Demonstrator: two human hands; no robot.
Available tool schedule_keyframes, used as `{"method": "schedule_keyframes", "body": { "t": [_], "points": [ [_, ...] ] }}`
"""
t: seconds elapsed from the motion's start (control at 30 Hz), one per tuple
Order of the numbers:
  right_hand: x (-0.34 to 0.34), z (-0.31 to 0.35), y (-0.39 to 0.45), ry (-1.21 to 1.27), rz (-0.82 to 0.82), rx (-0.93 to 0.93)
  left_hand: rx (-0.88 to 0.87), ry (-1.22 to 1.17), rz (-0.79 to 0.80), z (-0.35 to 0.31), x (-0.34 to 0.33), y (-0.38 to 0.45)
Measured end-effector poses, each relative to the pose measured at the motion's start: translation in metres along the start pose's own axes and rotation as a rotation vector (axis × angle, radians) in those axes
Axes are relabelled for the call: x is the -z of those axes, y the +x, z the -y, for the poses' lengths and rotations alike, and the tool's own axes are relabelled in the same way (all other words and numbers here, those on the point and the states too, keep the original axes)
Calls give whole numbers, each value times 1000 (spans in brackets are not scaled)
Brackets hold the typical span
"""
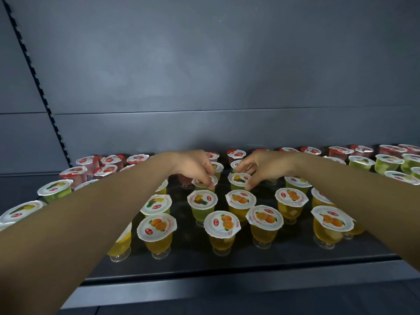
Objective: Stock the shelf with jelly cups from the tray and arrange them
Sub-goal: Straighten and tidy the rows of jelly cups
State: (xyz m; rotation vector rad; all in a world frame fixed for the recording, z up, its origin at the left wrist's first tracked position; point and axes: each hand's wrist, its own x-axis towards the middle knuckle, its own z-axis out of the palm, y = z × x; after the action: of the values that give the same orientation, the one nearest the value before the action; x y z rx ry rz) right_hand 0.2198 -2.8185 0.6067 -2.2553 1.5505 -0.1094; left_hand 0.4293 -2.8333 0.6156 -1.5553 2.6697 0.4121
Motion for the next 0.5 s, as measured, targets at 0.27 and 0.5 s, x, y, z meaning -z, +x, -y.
{"method": "schedule_keyframes", "body": {
  "t": [0.27, 0.5],
  "points": [
    [0, 14, 10, -57, -4, 22, -8, -3, 25, 20, 4, -11],
    [-7, 24, 18, 2, -36, 28, 14, 3, 40, 36, 7, -20]
  ]
}}
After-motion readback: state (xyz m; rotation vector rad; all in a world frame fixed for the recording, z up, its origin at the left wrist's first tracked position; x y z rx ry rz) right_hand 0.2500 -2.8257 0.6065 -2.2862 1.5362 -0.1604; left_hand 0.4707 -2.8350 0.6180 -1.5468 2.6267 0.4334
